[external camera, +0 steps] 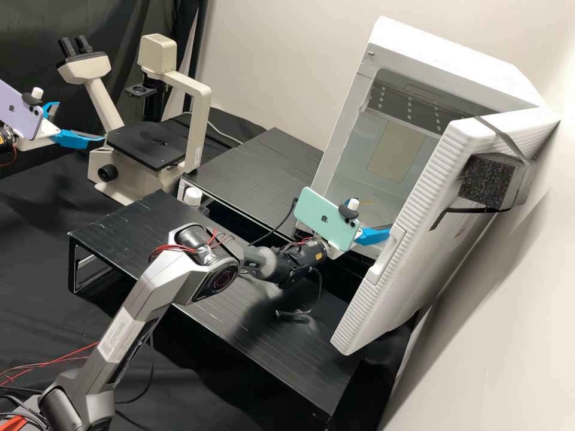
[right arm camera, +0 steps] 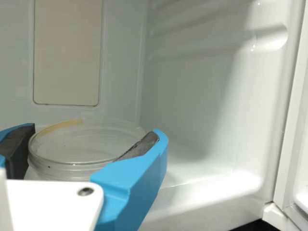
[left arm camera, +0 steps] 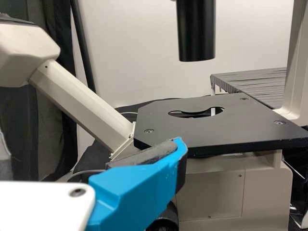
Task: Return the petri dish to the incubator.
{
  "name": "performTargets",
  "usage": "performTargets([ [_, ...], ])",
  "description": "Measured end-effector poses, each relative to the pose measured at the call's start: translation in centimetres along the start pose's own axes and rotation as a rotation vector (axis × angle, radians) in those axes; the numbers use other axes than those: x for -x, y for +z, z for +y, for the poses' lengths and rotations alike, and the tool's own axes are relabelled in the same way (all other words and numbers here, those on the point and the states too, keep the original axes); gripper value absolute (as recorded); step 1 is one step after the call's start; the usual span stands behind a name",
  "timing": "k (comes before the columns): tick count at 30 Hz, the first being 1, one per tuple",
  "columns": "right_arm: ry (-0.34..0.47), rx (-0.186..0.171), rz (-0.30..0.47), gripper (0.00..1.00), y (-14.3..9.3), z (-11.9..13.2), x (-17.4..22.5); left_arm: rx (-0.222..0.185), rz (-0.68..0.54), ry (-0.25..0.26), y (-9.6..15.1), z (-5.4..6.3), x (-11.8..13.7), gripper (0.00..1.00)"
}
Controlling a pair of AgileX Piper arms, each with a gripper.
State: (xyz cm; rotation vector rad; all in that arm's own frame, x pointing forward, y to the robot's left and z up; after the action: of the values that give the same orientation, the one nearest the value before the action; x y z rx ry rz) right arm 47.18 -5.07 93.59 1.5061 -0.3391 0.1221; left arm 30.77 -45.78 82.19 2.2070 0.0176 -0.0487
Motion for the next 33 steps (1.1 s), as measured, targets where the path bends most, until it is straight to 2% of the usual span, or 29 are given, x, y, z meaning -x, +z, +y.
performTargets([
  [4,-0.014,-0.034,-0.010,0.00,0.3,0.3,-0.4,0.000,0.000,0.000,0.0,0.0,0.0,1.00],
  [11,-0.057,-0.114,-0.013,0.00,0.7,0.6,-0.6,0.000,0.000,0.000,0.0,0.0,0.0,1.00],
  [23,-0.110,-0.105,-0.010,0.00,1.5,1.8,-1.0,0.000,0.000,0.000,0.0,0.0,0.0,1.00],
  [24,-0.112,-0.105,-0.012,1.00,1.5,1.9,-1.0,0.000,0.000,0.000,0.0,0.0,0.0,1.00],
  [33,-0.120,-0.115,-0.011,1.00,1.7,2.0,-1.0,0.000,0.000,0.000,0.0,0.0,0.0,1.00],
])
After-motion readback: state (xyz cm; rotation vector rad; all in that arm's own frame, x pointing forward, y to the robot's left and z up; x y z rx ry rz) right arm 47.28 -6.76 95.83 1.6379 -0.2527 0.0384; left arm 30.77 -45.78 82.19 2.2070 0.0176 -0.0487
